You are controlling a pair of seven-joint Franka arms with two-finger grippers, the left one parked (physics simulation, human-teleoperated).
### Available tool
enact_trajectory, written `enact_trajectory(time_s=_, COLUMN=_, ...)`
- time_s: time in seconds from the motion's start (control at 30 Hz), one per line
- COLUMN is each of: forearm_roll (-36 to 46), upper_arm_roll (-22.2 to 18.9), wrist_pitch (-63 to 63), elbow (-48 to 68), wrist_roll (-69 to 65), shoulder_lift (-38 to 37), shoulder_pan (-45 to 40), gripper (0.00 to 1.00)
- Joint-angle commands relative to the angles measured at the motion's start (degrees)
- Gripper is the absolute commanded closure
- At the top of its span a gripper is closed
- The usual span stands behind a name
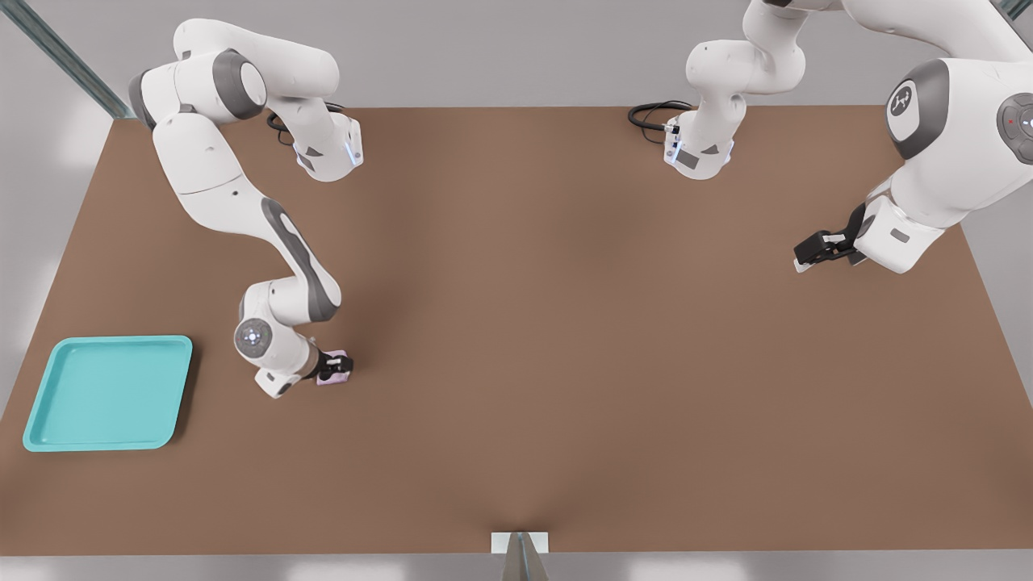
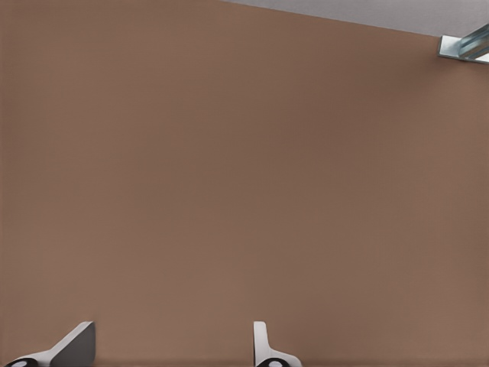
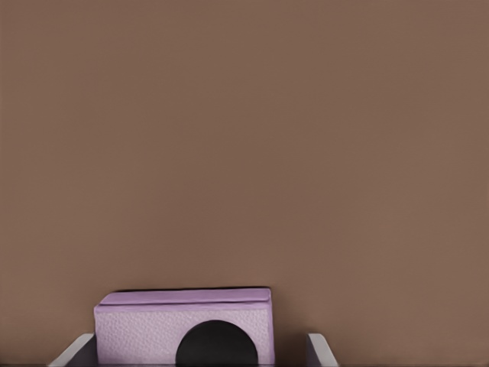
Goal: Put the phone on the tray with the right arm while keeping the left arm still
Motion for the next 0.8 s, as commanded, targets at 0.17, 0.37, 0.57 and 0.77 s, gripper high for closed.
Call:
enact_trajectory(time_s=0.17, forearm_roll=-0.37, upper_arm_roll=0.01, wrist_pitch=0.75, elbow=-0.39, wrist_roll=-2.0, shoulder_lift=-0.39, shoulder_pan=0.0, gripper=0.22)
enact_trajectory(time_s=0.37, forearm_roll=-0.37, upper_arm_roll=0.01, wrist_pitch=0.04, elbow=-0.13, wrist_roll=-2.88, shoulder_lift=-2.5, shoulder_pan=-0.7, gripper=0.24)
enact_trajectory(time_s=0.57, forearm_roll=-0.37, upper_arm_roll=0.01, wrist_pitch=-3.03, elbow=2.16, wrist_roll=-14.39, shoulder_lift=-6.55, shoulder_pan=-7.29, gripper=0.24)
enact_trajectory(time_s=0.77, forearm_roll=-0.37, upper_arm_roll=-0.87, wrist_pitch=-3.65, elbow=7.77, wrist_roll=-36.26, shoulder_lift=-4.09, shoulder_pan=-19.41, gripper=0.24)
